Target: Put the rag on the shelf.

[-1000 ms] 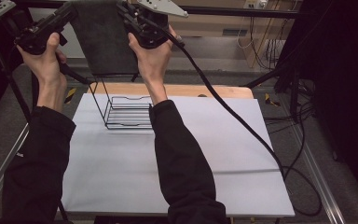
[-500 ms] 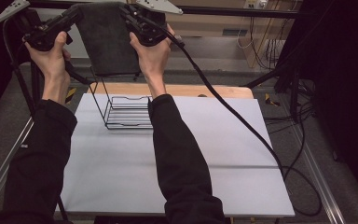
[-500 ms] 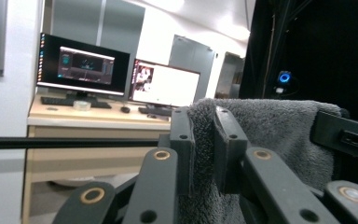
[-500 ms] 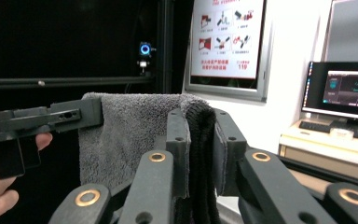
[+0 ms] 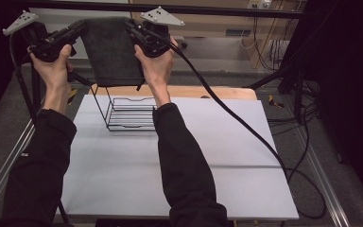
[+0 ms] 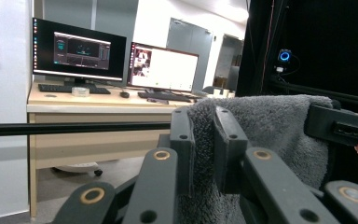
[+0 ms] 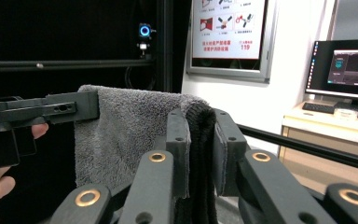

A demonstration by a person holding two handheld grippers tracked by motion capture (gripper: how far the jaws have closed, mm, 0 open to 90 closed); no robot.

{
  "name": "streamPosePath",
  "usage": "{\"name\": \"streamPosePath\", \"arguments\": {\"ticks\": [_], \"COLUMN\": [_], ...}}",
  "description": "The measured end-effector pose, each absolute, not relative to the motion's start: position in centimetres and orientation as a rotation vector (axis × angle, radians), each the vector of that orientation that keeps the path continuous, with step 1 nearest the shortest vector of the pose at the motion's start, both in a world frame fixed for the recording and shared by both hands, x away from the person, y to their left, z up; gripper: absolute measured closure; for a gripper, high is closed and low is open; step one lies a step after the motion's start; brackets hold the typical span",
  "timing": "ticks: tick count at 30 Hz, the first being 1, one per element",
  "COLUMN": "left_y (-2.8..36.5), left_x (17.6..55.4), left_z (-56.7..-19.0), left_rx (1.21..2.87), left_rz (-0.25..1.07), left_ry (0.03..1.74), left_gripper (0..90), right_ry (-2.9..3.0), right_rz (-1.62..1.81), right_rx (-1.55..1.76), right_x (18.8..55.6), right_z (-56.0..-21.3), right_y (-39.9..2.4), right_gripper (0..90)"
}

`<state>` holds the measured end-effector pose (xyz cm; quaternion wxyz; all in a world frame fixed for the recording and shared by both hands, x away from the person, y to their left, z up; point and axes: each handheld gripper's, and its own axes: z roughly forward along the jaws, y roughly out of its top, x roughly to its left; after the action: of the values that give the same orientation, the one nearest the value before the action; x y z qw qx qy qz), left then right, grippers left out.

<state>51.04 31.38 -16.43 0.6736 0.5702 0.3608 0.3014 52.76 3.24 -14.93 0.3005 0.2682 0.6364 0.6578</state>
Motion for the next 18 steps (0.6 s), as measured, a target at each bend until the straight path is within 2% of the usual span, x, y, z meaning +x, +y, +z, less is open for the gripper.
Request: {"name": "streamPosePath", "arguments": {"ticks": [18], "left_y": [30.9], "left_x": [49.8], "left_z": [-19.7], "left_rx": [1.360], "left_rz": [0.651], "left_ry": [0.801], "left_gripper": [79.7], "right_ry": [1.762], "right_rz": [1.761], "right_rx": [0.756], "right_x": [51.9], "right_z": [-18.5], "right_y": [1.9], "right_gripper": [79.5]}}
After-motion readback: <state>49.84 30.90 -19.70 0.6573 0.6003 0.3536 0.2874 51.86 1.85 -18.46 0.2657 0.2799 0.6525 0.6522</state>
